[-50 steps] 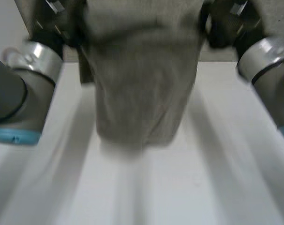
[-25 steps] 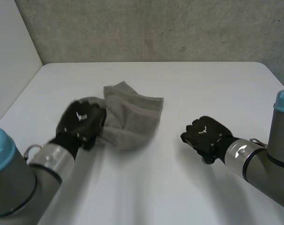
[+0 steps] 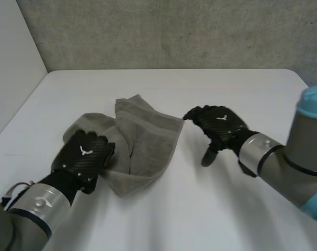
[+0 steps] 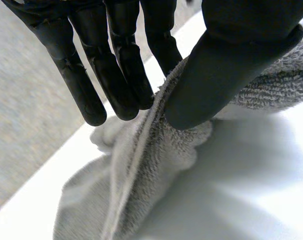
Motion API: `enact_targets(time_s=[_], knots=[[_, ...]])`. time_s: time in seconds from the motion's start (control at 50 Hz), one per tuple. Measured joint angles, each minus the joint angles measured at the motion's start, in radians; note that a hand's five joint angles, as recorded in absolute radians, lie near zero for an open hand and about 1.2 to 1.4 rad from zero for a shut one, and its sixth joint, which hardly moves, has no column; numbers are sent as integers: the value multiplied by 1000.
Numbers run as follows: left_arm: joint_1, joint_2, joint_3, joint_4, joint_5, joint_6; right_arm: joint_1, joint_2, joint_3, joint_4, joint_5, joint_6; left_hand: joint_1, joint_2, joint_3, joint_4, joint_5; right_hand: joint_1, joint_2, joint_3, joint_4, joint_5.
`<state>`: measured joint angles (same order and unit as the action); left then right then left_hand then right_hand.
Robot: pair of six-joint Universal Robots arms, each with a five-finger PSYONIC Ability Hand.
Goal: Fold the towel.
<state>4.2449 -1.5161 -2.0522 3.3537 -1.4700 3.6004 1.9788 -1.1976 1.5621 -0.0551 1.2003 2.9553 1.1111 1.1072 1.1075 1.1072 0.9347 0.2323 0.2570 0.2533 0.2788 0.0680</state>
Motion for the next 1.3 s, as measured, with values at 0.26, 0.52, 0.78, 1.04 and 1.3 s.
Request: enact_targets(time_s=[0.26,0.52,0.78,1.04,1.3], knots=[[-5,189,46,-76,-13,-116,196,269,-181,2,-45,101,0,4,4,4,2,-3,0,0,0,0],[12,178,87,-103,-16,-130,276,390,-341,-1,47,263,0,4,4,4,1,1095,1052,1086,1060,1085],[58,-58,404,136,-18,-118,138,81,-540,-174,288,64,6,18,18,19,7,1098,1052,1086,1060,1085],[53,-203,698,360,-171,-104,121,-58,-537,-281,324,-34,10,25,24,25,16,1098,1060,1086,1061,1089],[50,-205,205,406,-69,-61,47,21,-186,41,184,-339,15,30,29,29,20,1098,1069,1086,1061,1098]])
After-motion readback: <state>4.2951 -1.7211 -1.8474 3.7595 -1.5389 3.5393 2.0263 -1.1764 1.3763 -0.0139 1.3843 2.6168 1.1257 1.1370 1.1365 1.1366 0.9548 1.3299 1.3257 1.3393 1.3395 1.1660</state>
